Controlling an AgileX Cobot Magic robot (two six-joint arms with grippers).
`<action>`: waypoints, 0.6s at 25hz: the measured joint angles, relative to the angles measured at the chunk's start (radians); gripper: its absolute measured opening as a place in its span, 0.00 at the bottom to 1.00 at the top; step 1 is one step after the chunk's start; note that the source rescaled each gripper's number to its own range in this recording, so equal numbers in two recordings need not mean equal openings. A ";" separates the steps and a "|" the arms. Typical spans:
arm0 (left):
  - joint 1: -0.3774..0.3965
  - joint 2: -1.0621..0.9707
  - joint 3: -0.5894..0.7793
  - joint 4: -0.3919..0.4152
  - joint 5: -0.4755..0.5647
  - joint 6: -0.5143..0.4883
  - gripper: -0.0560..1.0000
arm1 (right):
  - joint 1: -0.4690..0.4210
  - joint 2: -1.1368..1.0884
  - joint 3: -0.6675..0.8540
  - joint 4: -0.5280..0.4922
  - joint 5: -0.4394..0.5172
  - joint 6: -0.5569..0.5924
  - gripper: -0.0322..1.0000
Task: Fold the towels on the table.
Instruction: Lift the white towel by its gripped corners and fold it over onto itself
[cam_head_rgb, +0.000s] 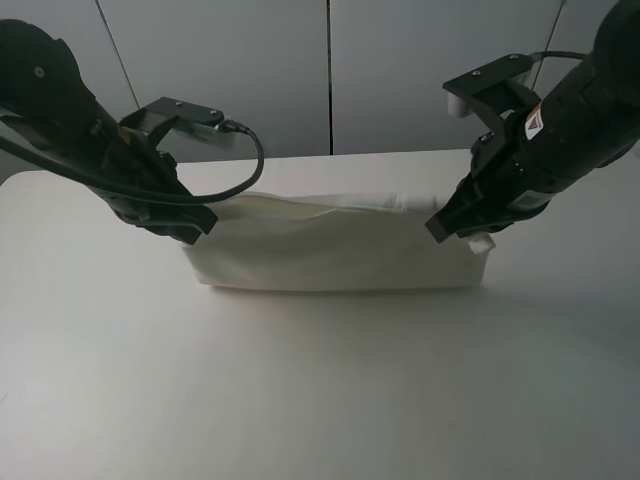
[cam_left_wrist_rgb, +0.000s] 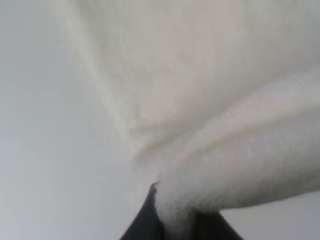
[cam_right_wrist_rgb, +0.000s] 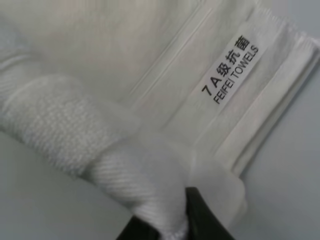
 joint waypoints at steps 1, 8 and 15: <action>0.002 0.000 0.000 0.000 -0.012 0.000 0.05 | 0.000 0.000 0.000 -0.010 -0.008 0.002 0.03; 0.002 0.000 0.000 0.012 -0.056 -0.017 0.05 | 0.000 0.078 0.000 -0.057 -0.043 0.036 0.03; 0.030 0.000 0.000 0.075 -0.104 -0.097 0.05 | 0.000 0.126 0.000 -0.096 -0.119 0.052 0.03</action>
